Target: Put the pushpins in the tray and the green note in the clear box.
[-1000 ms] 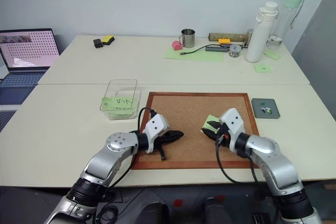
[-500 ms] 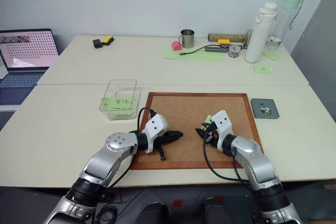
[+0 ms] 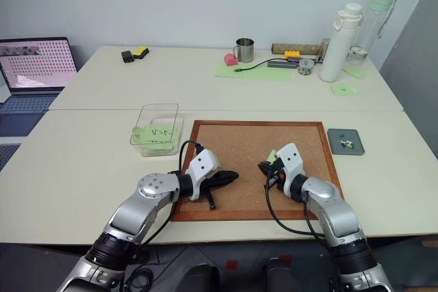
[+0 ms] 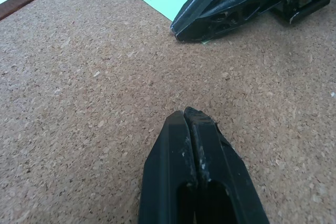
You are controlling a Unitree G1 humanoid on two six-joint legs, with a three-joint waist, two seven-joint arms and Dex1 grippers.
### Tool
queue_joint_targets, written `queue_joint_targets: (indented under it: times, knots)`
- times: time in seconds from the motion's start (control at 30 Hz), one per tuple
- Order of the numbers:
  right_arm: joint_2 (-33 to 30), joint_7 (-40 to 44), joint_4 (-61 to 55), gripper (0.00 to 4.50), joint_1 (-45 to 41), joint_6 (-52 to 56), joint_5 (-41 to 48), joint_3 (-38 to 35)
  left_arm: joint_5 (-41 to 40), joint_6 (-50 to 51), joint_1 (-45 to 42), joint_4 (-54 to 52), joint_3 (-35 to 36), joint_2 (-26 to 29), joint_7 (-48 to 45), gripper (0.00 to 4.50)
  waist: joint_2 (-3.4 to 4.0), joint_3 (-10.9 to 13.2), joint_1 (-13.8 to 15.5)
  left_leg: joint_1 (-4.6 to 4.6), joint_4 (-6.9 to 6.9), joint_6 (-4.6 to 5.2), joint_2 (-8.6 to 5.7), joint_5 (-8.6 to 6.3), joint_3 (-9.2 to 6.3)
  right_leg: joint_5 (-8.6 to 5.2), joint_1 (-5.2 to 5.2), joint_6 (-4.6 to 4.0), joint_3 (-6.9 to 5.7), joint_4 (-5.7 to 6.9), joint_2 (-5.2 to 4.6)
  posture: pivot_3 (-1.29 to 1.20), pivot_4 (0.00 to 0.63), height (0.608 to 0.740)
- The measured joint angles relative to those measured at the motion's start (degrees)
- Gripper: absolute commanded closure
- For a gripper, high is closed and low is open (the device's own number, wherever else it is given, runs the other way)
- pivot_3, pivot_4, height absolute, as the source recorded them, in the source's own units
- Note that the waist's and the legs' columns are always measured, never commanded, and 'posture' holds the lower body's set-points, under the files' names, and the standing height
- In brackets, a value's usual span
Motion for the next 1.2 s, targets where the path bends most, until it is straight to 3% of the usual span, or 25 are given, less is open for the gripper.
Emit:
queue_joint_targets:
  times: [0.37, 0.47, 0.67, 0.8, 0.97, 1.2]
  knots:
    - [-8.47, 4.12, -9.85, 4.44, -1.42, -3.19, -2.57, -0.79, -1.41, 1.13, -0.24, 0.71, 0.89, -1.26, 0.15, 4.50, -0.01, 0.01, 0.07, 0.01, -0.06, 0.00, -0.01, 0.00, 0.02, -0.01, 0.00, 0.00, -0.03, -0.02, 0.00, 0.00, 0.150, 0.740]
    - [-12.03, 6.47, -10.13, 4.50, -0.88, -5.33, -5.39, 1.09, -6.02, 6.30, -0.35, 0.96, 3.85, -3.99, 0.69, 3.97, -0.07, 0.05, 0.11, -0.03, -0.05, 0.00, -0.03, 0.00, 0.04, -0.02, -0.03, 0.00, -0.05, -0.02, -0.01, 0.00, 0.150, 0.740]
    - [-20.27, 13.36, -11.15, 4.50, -0.50, -13.02, -9.41, 2.61, -27.28, 27.61, -8.48, -1.35, 19.79, -8.44, 3.24, 2.75, -0.15, 0.22, -0.04, -0.37, 0.20, 0.00, 0.00, 0.00, -0.12, -0.01, -0.19, 0.03, -0.24, 0.01, 0.06, 0.00, 0.150, 0.740]
    - [-23.10, 16.82, -11.45, 4.50, -2.16, -17.61, -10.89, 2.66, -34.07, 36.13, -9.25, -1.66, 22.80, -9.17, 5.37, 1.87, -0.18, 0.26, -0.06, -0.37, 0.20, 0.00, -0.01, 0.00, -0.15, -0.01, -0.19, 0.03, -0.25, 0.01, 0.06, 0.00, 0.150, 0.740]
    - [-24.76, 20.62, -12.60, 4.50, -4.77, -23.14, -11.72, 3.14, -40.66, 45.27, -9.71, -1.34, 24.89, -10.55, 8.19, 1.87, -0.31, 0.35, 0.04, -0.37, 0.26, -0.01, -0.02, 0.01, -0.18, -0.01, -0.16, 0.03, -0.27, 0.02, 0.04, 0.00, 0.150, 0.740]
    - [-24.54, 24.06, -13.30, 4.50, -9.10, -27.04, -13.20, 4.85, -46.06, 48.95, -11.56, -0.17, 26.76, -13.93, 11.16, 1.87, -0.32, 0.36, 0.14, -0.37, 0.28, -0.01, -0.02, 0.01, -0.20, 0.14, -0.13, -0.22, -0.29, 0.01, 0.02, 0.00, 0.150, 0.740]
